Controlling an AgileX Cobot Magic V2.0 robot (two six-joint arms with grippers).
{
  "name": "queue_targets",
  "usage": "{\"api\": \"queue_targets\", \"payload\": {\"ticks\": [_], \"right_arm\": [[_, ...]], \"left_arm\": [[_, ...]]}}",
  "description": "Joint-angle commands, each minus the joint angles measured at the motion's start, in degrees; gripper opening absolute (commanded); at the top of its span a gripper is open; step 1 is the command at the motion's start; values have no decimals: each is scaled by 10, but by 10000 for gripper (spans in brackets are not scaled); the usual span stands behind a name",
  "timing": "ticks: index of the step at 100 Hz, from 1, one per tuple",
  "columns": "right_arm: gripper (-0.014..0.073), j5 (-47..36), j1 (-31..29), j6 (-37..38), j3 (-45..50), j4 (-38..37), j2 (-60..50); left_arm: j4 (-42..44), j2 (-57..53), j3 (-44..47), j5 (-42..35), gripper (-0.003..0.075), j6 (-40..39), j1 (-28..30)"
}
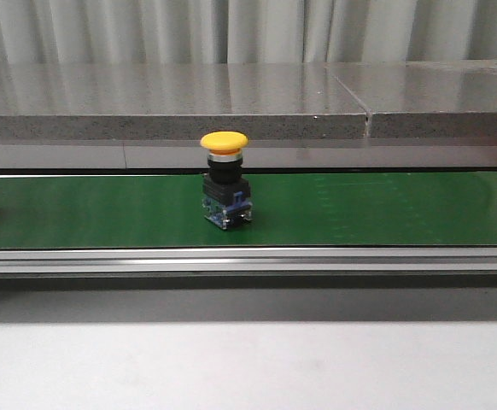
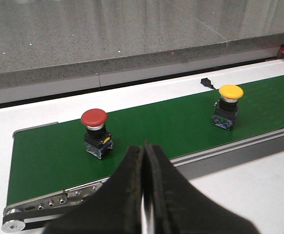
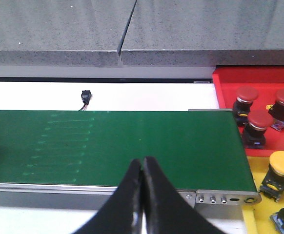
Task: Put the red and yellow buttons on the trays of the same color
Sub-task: 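Move the right gripper above the yellow button riding the belt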
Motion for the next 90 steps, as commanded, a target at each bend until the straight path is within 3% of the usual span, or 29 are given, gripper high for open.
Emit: {"api": "queue_targets", "payload": {"ticks": [1, 39, 63, 90], "right_arm": [[-66, -45, 1, -4, -14, 10, 3], [-66, -9, 4, -5, -74, 53, 116], [-66, -1, 49, -41, -133, 54, 227], [-50, 65, 105, -41, -225, 54, 346]], "left_arm": [[-8, 7, -12, -36, -21, -7, -5], [-8, 7, -12, -36, -21, -7, -5], [-8, 7, -12, -36, -21, -7, -4], [-8, 7, -12, -36, -21, -7, -4]]}}
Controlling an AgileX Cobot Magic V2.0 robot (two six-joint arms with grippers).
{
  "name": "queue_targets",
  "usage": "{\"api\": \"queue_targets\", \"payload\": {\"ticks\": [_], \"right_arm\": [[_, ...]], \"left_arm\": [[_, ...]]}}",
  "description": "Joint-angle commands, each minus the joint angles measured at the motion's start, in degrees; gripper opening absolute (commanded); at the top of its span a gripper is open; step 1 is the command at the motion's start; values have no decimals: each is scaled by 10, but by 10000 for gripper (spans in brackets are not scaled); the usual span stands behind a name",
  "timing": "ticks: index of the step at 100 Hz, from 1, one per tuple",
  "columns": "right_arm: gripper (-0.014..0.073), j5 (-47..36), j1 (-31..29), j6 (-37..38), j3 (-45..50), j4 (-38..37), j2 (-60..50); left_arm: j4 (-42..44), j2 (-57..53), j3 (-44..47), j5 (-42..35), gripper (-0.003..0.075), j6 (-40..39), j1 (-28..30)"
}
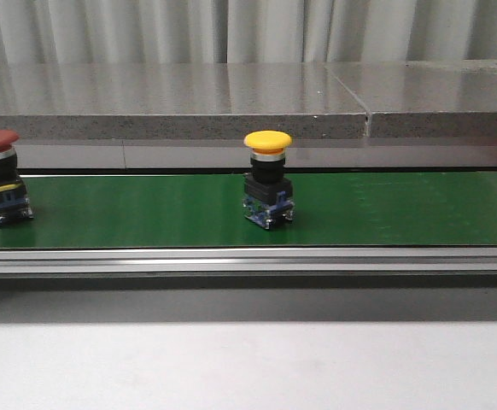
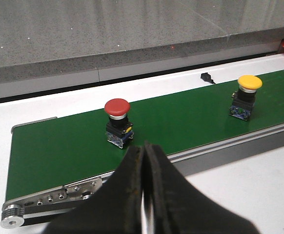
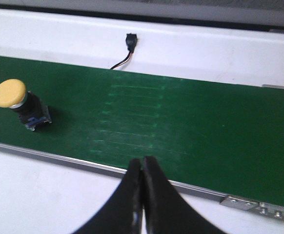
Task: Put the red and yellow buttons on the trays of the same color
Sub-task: 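Move the right gripper above the yellow button riding the belt, then lower the right gripper, grasp the yellow button and lift it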
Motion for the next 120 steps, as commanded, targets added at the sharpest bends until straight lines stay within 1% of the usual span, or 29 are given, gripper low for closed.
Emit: {"api": "queue_targets", "payload": {"ticks": [1, 9, 13, 18, 21, 23, 28, 30, 31, 35, 40, 49, 64, 87, 120], "right_arm": [[-46, -7, 18, -8, -44, 10, 31], [29, 15, 36, -8, -70, 10, 63], [95, 24, 46, -8, -81, 10, 80], [197, 38, 56, -9, -97, 10, 99], [284, 45, 62, -9, -104, 10, 110], [321, 48, 66, -9, -109, 11, 117], [466, 55, 75, -9, -122, 11, 133], [500, 58, 79, -9, -127, 11, 140], [531, 58, 81, -9, -129, 11, 142], [610, 63, 86, -9, -140, 11, 156], [670, 67, 93, -9, -153, 11, 172], [646, 75, 106, -9, -181, 11, 203], [646, 92, 124, -25, -227, 11, 253], [646, 144, 153, -55, -297, 11, 335], [646, 135, 179, -72, -331, 11, 424]], "left_arm": [[-8, 7, -15, -41, -21, -7, -4], [-8, 7, -15, -41, -21, -7, -4], [-8, 7, -15, -41, -21, -7, -4], [-8, 7, -15, -41, -21, -7, -4], [-8, 7, -15, -41, -21, -7, -4], [-8, 7, -15, -41, -21, -7, -4], [-8, 7, -15, -41, -21, -7, -4], [-8, 7, -15, -41, -21, -7, -4], [-8, 7, -15, -41, -21, -7, -4], [-8, 7, -15, -41, -21, -7, -4], [-8, 7, -15, -41, -21, -7, -4], [-8, 7, -15, -41, -21, -7, -4], [-8, 7, -15, -41, -21, -7, -4], [-8, 7, -15, -41, -21, -7, -4], [-8, 7, -15, -41, -21, -7, -4]]}}
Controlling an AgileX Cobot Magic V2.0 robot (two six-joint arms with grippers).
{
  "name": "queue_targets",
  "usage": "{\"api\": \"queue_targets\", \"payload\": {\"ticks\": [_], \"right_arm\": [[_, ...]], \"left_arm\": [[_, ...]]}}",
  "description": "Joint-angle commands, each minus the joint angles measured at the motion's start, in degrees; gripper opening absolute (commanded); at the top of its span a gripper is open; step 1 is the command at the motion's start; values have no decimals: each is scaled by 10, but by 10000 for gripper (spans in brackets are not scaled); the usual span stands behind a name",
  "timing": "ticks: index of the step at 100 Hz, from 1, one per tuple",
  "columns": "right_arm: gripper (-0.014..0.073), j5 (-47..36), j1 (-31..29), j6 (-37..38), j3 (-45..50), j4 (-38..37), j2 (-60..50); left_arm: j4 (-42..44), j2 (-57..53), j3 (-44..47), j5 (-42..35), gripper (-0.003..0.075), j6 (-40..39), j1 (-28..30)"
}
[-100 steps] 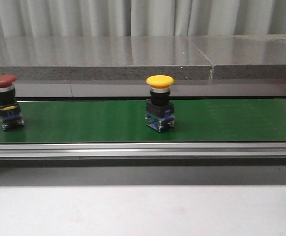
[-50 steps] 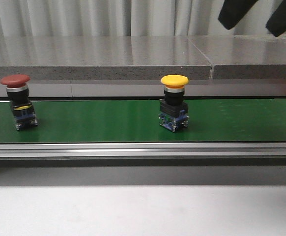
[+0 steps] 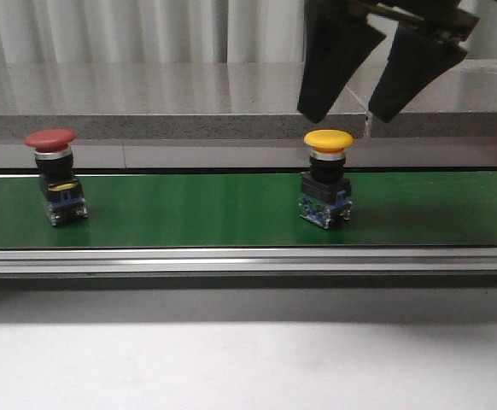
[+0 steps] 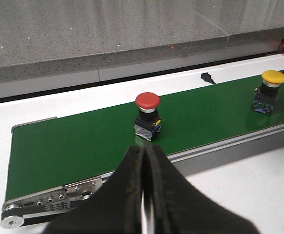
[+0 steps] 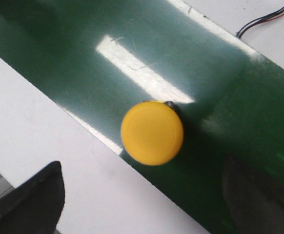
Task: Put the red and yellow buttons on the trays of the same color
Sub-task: 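Lower the right gripper, grasp the yellow button and lift it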
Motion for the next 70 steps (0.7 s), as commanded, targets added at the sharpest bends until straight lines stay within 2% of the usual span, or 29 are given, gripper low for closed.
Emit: {"api": "queue_targets", "payload": {"ticks": [1, 16, 21, 26, 41, 48, 60, 70], "right_arm": [[646, -21, 4, -11, -22, 10, -3], [643, -19, 4, -11, -22, 10, 28], [608, -17, 4, -11, -22, 10, 32], [537, -17, 4, -11, -22, 10, 34], [235, -24, 4, -7, -22, 10, 34], [152, -32, 3, 2, -22, 10, 34], [111, -40, 3, 34, -22, 9, 29], [111, -50, 1, 97, -21, -6, 17]], "left_arm": [[-8, 7, -15, -41, -21, -7, -4], [-8, 7, -15, -41, -21, -7, -4], [-8, 7, -15, -41, -21, -7, -4], [-8, 7, -15, -41, -21, -7, -4], [-8, 7, -15, -41, -21, -7, -4], [-8, 7, -15, -41, -21, -7, -4], [-8, 7, -15, -41, -21, -7, -4], [-8, 7, -15, -41, -21, -7, -4]]}}
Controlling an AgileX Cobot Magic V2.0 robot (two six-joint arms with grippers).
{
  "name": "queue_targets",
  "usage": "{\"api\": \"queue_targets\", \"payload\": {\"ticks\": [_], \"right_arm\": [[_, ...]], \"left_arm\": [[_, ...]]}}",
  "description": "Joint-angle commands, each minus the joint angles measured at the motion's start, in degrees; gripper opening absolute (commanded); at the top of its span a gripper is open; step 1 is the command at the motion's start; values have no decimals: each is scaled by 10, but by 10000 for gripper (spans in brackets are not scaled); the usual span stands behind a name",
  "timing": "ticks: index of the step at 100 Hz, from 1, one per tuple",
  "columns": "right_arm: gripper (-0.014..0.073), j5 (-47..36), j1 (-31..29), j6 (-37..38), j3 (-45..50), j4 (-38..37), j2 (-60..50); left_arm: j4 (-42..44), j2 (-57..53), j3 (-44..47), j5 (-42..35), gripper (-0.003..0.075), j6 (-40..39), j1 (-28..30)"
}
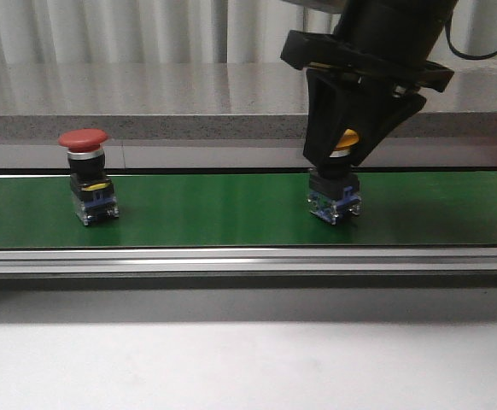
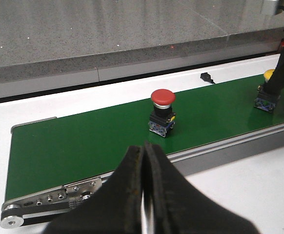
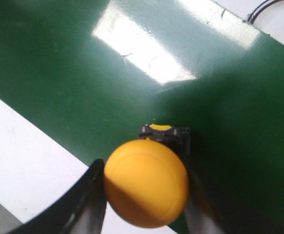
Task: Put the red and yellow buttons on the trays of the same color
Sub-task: 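Lower the right gripper, grasp the yellow button and lift it, then carry the yellow button into the yellow tray and release it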
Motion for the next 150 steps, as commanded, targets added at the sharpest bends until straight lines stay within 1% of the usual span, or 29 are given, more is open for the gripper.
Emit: {"api": "queue_targets", "payload": {"ticks": [1, 20, 33, 53, 74, 88, 106, 131, 150], "right_arm": [[111, -25, -3, 57, -18, -8, -41], [111, -22, -12, 210, -18, -114, -77], [111, -7, -35, 251, -16, -139, -101], [111, 17, -84, 251, -16, -145, -134], [111, 22, -156, 251, 11, -146, -188], [111, 22, -224, 251, 41, -150, -230], [111, 22, -329, 253, 70, -150, -277], [111, 21, -466, 283, 103, -150, -293], [111, 7, -531, 310, 132, -166, -290]], "left_arm": [[-8, 7, -15, -42, -21, -7, -4], [-8, 7, -15, -42, -21, -7, -4], [-8, 7, -15, -42, -21, -7, -4], [-8, 7, -15, -42, -21, -7, -4], [-8, 7, -15, -42, -21, -7, -4], [-8, 7, -15, -42, -21, -7, -4], [-8, 7, -15, -42, -21, -7, -4], [-8, 7, -15, -42, -21, -7, -4], [-8, 7, -15, -42, -21, -7, -4]]}}
